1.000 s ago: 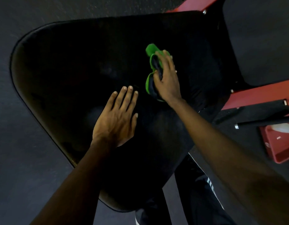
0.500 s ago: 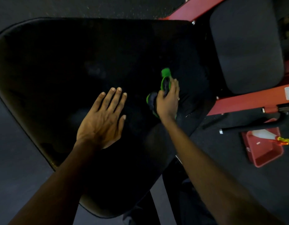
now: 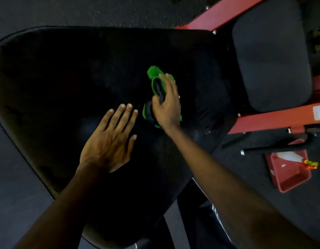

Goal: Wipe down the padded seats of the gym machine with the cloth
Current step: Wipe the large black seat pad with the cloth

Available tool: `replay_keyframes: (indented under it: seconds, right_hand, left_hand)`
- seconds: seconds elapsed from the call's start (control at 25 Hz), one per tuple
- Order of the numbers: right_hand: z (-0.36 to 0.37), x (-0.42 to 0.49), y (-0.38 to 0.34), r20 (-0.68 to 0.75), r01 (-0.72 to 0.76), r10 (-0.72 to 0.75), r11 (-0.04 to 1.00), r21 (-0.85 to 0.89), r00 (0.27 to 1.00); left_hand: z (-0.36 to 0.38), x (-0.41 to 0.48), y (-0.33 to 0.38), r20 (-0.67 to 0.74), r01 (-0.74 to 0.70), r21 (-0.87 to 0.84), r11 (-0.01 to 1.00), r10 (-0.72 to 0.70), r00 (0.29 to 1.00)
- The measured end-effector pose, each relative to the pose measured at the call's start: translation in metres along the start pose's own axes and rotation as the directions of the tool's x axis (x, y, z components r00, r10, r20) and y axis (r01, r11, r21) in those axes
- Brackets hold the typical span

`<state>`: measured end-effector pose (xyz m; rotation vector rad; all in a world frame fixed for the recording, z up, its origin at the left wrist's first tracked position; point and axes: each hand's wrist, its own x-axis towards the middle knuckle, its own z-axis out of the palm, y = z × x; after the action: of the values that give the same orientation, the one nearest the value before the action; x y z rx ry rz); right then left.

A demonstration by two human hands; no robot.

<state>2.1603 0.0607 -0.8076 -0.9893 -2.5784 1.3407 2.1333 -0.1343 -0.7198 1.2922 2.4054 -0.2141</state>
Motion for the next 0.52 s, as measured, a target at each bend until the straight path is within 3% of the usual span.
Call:
replay_keyframes:
  seconds: [0.12,0.32,0.4,0.52]
  right_hand:
    - [-0.002,0.062,0.017,-0.117,-0.103,0.1,0.994,-0.022,0.988]
    - [-0.013,0.097,0.025,-0.171,-0.291,0.284,0.957,-0.018,0.944]
    - [-0.006,0.052,0.007,-0.135,-0.251,0.244,0.967,-0.034,0.96]
    - [-0.007,-0.051,-0.008,0.042,-0.011,0.012,0.999,-0.037,0.999]
  left_hand:
    - [0.001,-0.001,-0.001,0.002,0.007,0.0,1.0,-0.007,1.0]
    - [0.003,0.0,-0.001,-0.003,0.013,0.0,1.0,-0.013,1.0]
    - [0.0,-0.002,-0.001,-0.008,0.009,-0.011,1.0,-0.009,1.0]
    - [-0.011,0.004,-0.001,0.003,0.03,-0.108,0.994,-0.03,1.0]
